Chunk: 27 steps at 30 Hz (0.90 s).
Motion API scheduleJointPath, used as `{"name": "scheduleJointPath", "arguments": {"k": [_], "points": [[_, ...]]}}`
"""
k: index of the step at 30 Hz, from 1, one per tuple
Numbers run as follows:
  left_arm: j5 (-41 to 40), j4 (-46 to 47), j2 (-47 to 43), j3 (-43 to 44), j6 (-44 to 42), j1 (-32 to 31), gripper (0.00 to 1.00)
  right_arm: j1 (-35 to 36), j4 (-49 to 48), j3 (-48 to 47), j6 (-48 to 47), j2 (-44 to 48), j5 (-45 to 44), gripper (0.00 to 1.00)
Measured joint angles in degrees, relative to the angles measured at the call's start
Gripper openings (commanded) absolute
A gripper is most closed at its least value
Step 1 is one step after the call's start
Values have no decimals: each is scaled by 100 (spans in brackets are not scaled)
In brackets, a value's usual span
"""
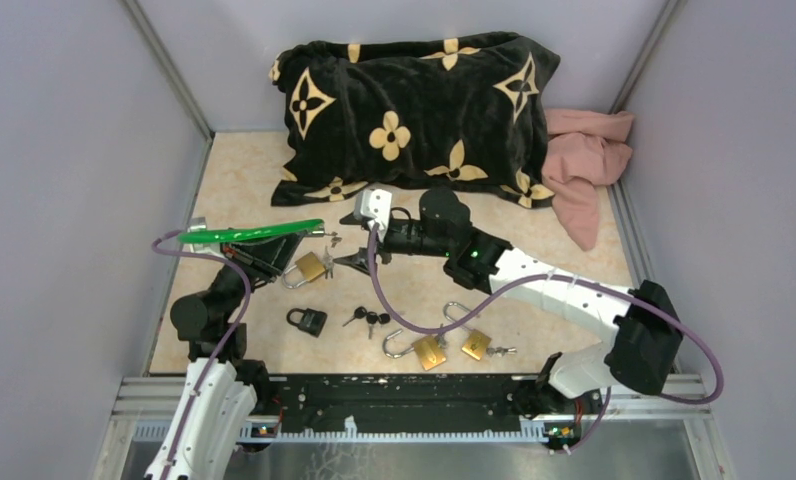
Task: Lock with the key
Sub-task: Lock the lock.
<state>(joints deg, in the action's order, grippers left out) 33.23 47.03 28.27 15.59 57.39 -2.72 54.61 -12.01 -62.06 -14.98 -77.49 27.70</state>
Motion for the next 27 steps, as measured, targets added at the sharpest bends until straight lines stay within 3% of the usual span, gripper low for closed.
{"name": "scheduleJointPath", "arguments": {"k": [5,19,27], "points": [[0,-4,0,0,0,0,0,0,-37,-219,4,-323,-7,56],[-22,-11,0,-2,-4,13,0,0,131,-772,-120,-717,20,0],[-9,-168,9,-4,-151,31,0,37,710,-960,-619,-756,-186,0]]}}
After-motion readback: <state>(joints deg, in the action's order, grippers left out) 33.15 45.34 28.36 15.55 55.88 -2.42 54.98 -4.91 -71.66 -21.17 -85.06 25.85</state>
